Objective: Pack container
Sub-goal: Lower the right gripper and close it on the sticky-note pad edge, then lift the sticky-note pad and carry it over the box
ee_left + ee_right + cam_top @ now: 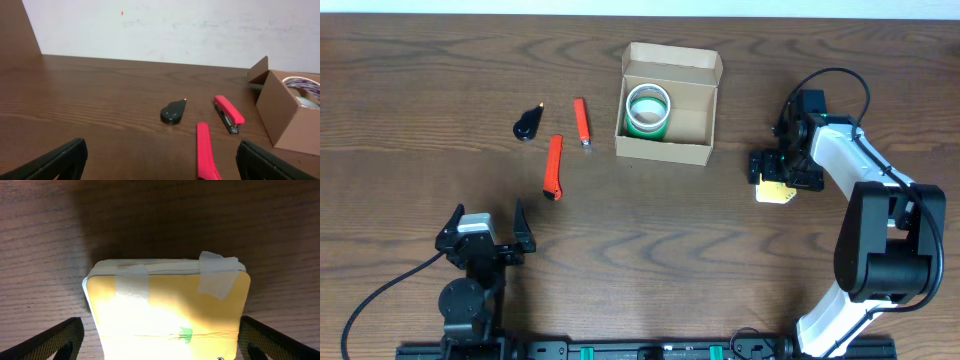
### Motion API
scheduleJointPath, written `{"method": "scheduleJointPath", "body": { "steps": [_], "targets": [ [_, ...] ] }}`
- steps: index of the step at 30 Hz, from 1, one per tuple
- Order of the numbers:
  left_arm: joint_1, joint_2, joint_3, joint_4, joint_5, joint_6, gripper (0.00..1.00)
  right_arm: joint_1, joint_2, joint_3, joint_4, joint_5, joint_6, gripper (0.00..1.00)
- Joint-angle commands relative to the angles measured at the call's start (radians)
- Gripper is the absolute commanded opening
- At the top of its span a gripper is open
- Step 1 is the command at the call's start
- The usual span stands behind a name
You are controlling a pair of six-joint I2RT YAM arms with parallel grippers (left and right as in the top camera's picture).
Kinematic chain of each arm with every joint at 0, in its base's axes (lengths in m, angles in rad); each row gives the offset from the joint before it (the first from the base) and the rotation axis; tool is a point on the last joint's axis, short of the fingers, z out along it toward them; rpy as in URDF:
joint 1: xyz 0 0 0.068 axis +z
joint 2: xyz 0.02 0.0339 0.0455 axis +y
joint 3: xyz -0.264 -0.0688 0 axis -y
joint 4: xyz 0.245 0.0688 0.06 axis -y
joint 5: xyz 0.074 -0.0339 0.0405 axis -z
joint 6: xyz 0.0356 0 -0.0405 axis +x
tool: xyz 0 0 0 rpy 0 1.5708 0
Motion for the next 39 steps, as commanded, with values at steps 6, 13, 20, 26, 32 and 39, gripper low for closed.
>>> {"method": "scheduleJointPath", "body": {
  "steps": [6,13,20,26,32,39],
  "targets": [
    [-0.003,-0.008,-0.017,-0.045,-0.014,0.006,0.96,0.009,-0.002,-0.013,0.020,0.052,-0.010,0.99],
    [-0.003,-0.008,-0.017,-0.045,-0.014,0.007,0.96,0.009,-0.002,-0.061,0.060,0.062,-0.010,0.91],
    [-0.003,-0.008,-0.017,-0.045,-0.014,0.006,0.96,0.009,-0.002,-0.122,0.101,0.061,0.006,0.90],
    [-0.003,-0.008,-0.017,-0.045,-0.014,0.006,0.96,0.009,-0.002,-0.122,0.109,0.038,0.006,0.75],
    [-0.003,-0.008,-0.017,-0.045,-0.014,0.006,0.96,0.009,-0.003,-0.120,0.112,0.029,0.023,0.58],
    [-0.003,-0.008,-0.017,-0.045,-0.014,0.006,0.96,0.009,-0.003,-0.075,0.080,0.001,0.024,0.55]
  ]
}}
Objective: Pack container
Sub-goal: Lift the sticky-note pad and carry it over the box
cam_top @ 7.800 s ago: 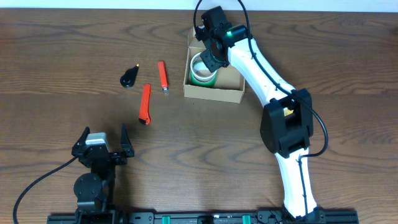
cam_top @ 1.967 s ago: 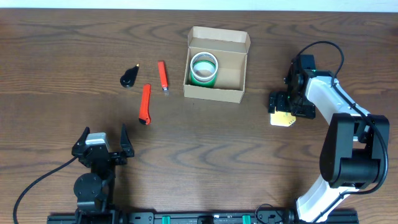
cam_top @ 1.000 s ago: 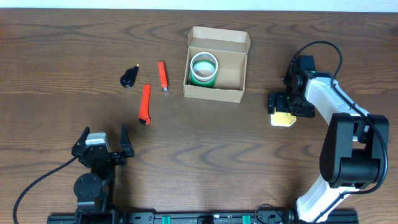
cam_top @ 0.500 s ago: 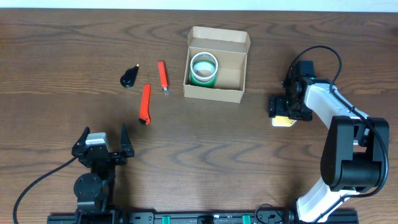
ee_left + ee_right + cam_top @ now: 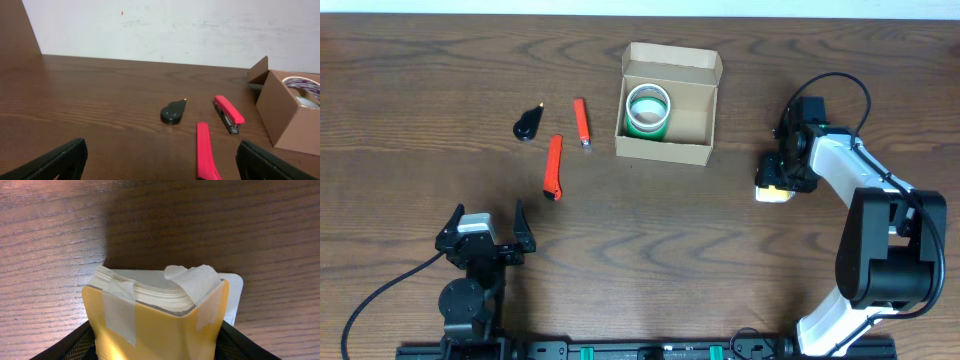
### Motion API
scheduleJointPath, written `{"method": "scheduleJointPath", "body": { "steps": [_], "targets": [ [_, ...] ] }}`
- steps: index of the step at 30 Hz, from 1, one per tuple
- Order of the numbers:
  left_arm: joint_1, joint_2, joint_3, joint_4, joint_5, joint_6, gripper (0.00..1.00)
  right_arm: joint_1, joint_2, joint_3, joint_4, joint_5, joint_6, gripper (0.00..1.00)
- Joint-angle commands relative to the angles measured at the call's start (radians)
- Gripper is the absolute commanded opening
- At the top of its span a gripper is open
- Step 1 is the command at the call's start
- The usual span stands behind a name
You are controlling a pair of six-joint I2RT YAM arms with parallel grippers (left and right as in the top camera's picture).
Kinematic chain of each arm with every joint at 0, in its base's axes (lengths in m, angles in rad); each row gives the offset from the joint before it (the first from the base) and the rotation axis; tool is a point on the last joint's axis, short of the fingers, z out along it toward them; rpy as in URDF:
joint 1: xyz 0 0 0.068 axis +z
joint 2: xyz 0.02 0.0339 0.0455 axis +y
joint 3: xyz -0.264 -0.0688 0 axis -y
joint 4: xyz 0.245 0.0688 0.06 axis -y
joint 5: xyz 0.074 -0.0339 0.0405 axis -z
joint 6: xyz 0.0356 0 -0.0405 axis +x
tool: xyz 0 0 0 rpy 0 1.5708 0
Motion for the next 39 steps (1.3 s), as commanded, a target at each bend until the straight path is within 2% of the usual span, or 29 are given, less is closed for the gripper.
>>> {"method": "scheduleJointPath", "body": {
  "steps": [1,13,22,27,33,39],
  "targets": [
    [-0.003,-0.008,-0.017,-0.045,-0.013,0.006,0.96,0.008,0.030,0.021,-0.034,-0.010,0.015,0.55],
    [-0.003,-0.008,-0.017,-0.045,-0.013,0.006,0.96,0.014,0.030,0.340,-0.262,-0.013,0.011,0.54],
    [-0.003,-0.008,-0.017,-0.045,-0.013,0.006,0.96,0.094,0.030,0.605,-0.407,-0.013,-0.016,0.55],
    [-0.003,-0.008,-0.017,-0.045,-0.013,0.006,0.96,0.175,0.030,0.728,-0.438,-0.013,-0.029,0.56],
    [-0.003,-0.008,-0.017,-0.046,-0.013,0.006,0.96,0.290,0.030,0.846,-0.443,-0.009,-0.034,0.52],
    [-0.003,-0.008,-0.017,-0.045,-0.013,0.006,0.96,0.404,0.030,0.896,-0.356,-0.009,-0.033,0.52]
  ]
}}
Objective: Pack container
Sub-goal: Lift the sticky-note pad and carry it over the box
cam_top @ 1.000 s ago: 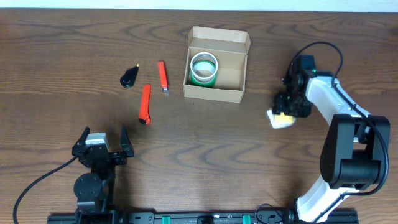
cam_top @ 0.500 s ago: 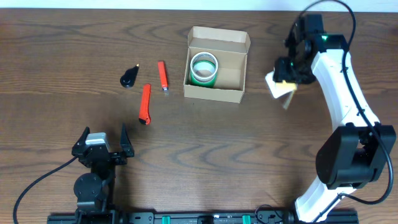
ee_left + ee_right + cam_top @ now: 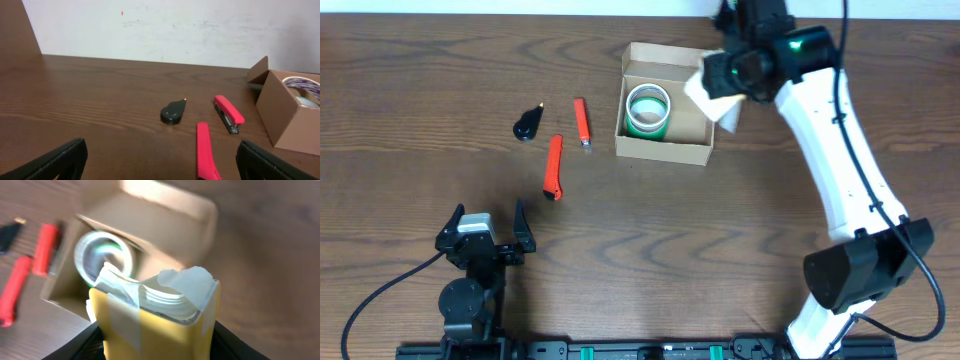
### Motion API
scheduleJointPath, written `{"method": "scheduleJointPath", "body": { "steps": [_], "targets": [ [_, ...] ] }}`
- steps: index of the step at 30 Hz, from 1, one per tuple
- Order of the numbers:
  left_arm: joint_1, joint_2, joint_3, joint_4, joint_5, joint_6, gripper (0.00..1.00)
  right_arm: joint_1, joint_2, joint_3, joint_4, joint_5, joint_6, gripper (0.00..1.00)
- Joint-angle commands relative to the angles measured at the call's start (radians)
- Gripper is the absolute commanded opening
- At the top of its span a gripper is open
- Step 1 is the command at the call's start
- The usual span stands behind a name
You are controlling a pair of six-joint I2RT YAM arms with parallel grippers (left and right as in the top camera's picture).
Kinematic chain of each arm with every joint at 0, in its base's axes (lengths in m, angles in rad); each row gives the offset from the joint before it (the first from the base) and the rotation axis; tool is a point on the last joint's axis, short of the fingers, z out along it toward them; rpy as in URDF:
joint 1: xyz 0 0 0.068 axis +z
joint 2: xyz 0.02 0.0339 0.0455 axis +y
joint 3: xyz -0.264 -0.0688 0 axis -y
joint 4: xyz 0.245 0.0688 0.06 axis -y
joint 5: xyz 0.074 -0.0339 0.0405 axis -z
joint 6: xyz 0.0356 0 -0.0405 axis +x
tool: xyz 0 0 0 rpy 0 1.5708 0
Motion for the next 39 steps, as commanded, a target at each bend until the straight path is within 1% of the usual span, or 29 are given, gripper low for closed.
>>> {"method": "scheduleJointPath", "body": {
  "steps": [1,9,14,20,26,30,34,39],
  "targets": [
    [-0.003,-0.008,-0.017,-0.045,-0.013,0.006,0.96,0.062,0.002,0.031,0.045,-0.003,-0.016,0.52],
    [-0.003,-0.008,-0.017,-0.045,-0.013,0.007,0.96,0.163,0.002,0.029,0.223,-0.003,0.035,0.50],
    [-0.003,-0.008,-0.017,-0.045,-0.013,0.006,0.96,0.192,0.037,0.027,0.324,-0.002,0.092,0.52],
    [-0.003,-0.008,-0.017,-0.045,-0.013,0.006,0.96,0.193,0.127,0.027,0.349,-0.007,0.128,0.54],
    [-0.003,-0.008,-0.017,-0.045,-0.013,0.006,0.96,0.193,0.199,0.027,0.354,-0.073,0.147,0.52],
    [-0.003,-0.008,-0.017,-0.045,-0.013,0.006,0.96,0.194,0.209,0.027,0.372,-0.121,0.159,0.52],
    [-0.003,-0.008,-0.017,-0.045,-0.013,0.006,0.96,0.196,0.209,0.027,0.397,-0.124,0.166,0.53],
    [-0.003,-0.008,-0.017,-0.045,-0.013,0.006,0.96,0.194,0.212,0.027,0.380,-0.120,0.165,0.53]
  ]
}}
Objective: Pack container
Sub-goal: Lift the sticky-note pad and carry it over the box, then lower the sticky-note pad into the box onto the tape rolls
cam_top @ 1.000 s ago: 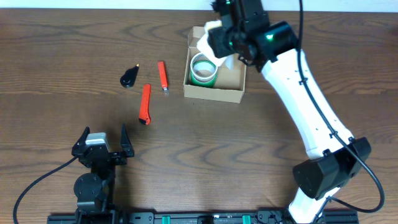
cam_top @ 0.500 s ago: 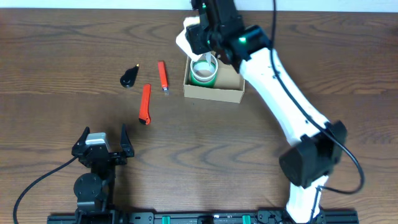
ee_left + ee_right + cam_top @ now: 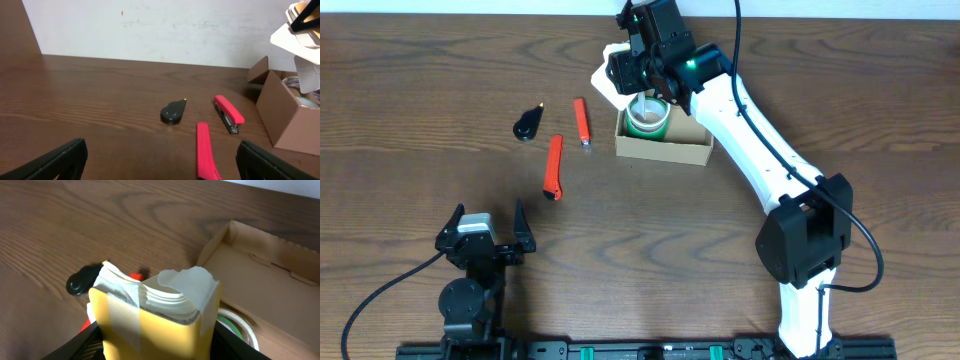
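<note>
The open cardboard box stands at the back middle of the table with a green-and-white tape roll in its left half. My right gripper is shut on a yellow pack of notes bound with masking tape. It hangs above the box's far left corner, and the box flap and tape roll show below it. In the left wrist view the pack hangs at the top right, over the box. My left gripper rests open and empty near the front edge.
Left of the box lie a red stapler, a red cutter and a small black teardrop-shaped tool. The same three show in the left wrist view: stapler, cutter, black tool.
My right gripper, still holding the yellow pack, has moved from above the box's right far corner to above its left far corner. The left arm has not moved.
My right gripper stood open around the yellow pack lying on the table right of the box. Then it was shut on the pack there. Later it held the pack in the air over the box's right side, and now over its left far corner.
</note>
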### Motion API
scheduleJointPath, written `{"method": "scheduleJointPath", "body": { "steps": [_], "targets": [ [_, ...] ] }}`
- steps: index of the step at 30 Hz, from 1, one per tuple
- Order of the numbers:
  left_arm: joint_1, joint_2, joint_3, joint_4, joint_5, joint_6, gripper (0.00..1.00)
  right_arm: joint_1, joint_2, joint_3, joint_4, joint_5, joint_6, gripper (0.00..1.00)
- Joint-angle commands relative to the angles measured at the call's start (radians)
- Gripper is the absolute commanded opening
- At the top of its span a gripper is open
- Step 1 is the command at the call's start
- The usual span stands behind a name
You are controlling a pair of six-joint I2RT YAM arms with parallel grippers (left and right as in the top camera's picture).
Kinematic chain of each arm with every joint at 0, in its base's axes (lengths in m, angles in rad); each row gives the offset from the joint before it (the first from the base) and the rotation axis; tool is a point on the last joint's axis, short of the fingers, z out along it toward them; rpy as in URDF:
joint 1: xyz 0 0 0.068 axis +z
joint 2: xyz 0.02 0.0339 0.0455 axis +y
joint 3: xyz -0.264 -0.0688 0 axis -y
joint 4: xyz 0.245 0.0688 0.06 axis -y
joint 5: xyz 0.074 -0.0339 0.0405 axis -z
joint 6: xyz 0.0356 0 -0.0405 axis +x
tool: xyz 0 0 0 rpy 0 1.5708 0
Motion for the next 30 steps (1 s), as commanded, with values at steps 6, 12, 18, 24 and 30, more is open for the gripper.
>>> {"method": "scheduleJointPath", "body": {
  "steps": [6,12,18,24,30],
  "targets": [
    [-0.003,-0.008,-0.017,-0.045,-0.013,0.006,0.96,0.014,0.013,0.016,-0.012,-0.020,0.021,0.53],
    [-0.003,-0.008,-0.017,-0.045,-0.013,0.006,0.96,0.019,0.013,0.016,-0.023,0.023,0.022,0.53],
    [-0.003,-0.008,-0.017,-0.045,-0.013,0.006,0.96,-0.006,0.016,0.015,-0.070,0.077,-0.005,0.53],
    [-0.003,-0.008,-0.017,-0.045,-0.013,0.006,0.96,-0.040,0.053,0.015,-0.120,0.089,-0.004,0.53],
    [-0.003,-0.008,-0.017,-0.045,-0.013,0.006,0.96,-0.040,0.082,0.016,-0.142,0.075,-0.025,0.52]
  ]
}}
